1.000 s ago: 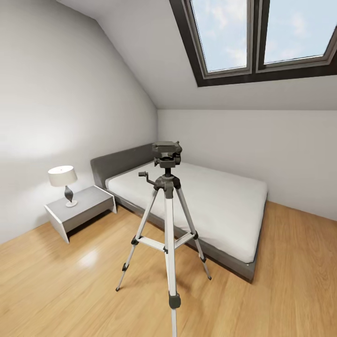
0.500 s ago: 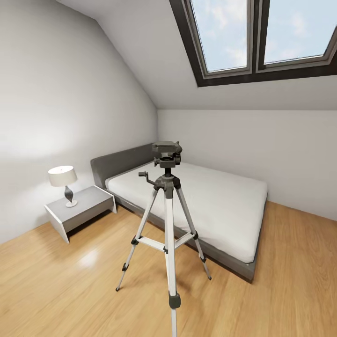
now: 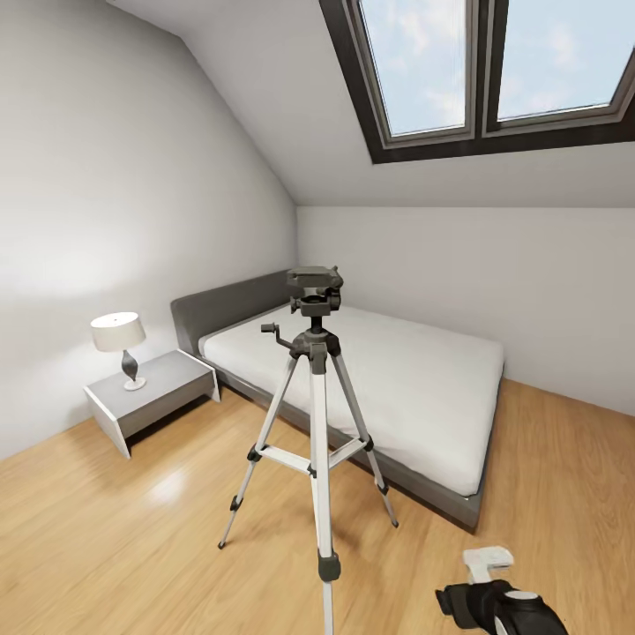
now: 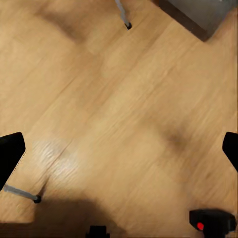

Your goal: Attach the digital camera to the camera tripod in the bedroom.

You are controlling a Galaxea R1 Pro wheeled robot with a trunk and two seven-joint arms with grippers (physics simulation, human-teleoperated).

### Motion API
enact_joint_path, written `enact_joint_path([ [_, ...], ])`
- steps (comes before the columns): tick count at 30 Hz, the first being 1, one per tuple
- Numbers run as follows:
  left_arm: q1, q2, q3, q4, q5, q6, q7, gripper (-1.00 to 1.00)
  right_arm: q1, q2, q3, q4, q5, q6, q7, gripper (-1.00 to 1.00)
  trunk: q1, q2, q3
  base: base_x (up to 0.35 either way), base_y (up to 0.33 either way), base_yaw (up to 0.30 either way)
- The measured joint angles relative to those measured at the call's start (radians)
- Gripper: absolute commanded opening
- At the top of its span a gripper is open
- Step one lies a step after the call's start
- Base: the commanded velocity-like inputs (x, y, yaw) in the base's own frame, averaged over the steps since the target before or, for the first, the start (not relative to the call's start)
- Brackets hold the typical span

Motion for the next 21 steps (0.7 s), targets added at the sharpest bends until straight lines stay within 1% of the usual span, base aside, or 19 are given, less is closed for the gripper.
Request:
enact_joint_path([
  [2,0.0,0.0,0.0,0.0,0.0,0.0,0.0,1.0,-0.005,-0.001,0.002,-0.033,0.0,0.023,0.0,1.0,0.0,0.0,0.0,0.0,0.0,0.0],
  [3,0.0,0.0,0.0,0.0,0.0,0.0,0.0,1.0,-0.063,0.0,0.01,-0.068,-0.001,0.057,0.003,1.0,0.0,0.0,0.0,0.0,0.0,0.0],
  [4,0.0,0.0,0.0,0.0,0.0,0.0,0.0,1.0,-0.109,0.002,0.01,-0.076,-0.001,0.071,0.006,1.0,0.0,0.0,0.0,0.0,0.0,0.0],
  [8,0.0,0.0,0.0,0.0,0.0,0.0,0.0,1.0,-0.205,0.006,0.011,-0.083,-0.004,0.129,0.03,1.0,0.0,0.0,0.0,0.0,0.0,0.0],
  [9,0.0,0.0,0.0,0.0,0.0,0.0,0.0,1.0,-0.257,0.009,0.011,-0.084,-0.008,0.17,0.054,1.0,0.0,0.0,0.0,0.0,0.0,0.0],
  [12,0.0,0.0,0.0,0.0,0.0,0.0,-0.001,1.0,-0.346,0.011,0.011,-0.084,-0.027,0.171,0.113,1.0,0.0,0.0,0.0,0.0,0.0,0.0],
  [13,0.0,0.0,0.0,0.001,0.0,0.0,-0.001,1.0,-0.4,0.012,0.011,-0.085,-0.047,0.171,0.165,1.0,0.0,0.0,0.0,0.0,0.0,0.0],
  [14,0.0,0.0,0.0,0.0,0.0,0.0,-0.001,1.0,-0.432,0.012,0.011,-0.085,-0.057,0.171,0.194,1.0,0.0,0.0,0.0,0.0,0.0,0.0],
  [18,0.0,0.0,0.0,0.0,0.0,0.0,-0.001,1.0,-0.531,0.012,0.011,-0.085,-0.087,0.171,0.298,1.0,0.0,0.0,0.0,0.0,0.0,0.0],
  [19,0.0,0.0,0.0,0.0,0.0,0.0,-0.001,1.0,-0.566,0.013,0.012,-0.085,-0.097,0.171,0.338,1.0,0.0,0.0,0.0,0.0,0.0,0.0],
  [21,0.0,0.0,0.0,0.0,0.0,0.0,-0.001,1.0,-0.59,0.014,0.012,-0.085,-0.101,0.171,0.369,1.0,0.0,0.0,0.0,0.0,0.0,0.0],
])
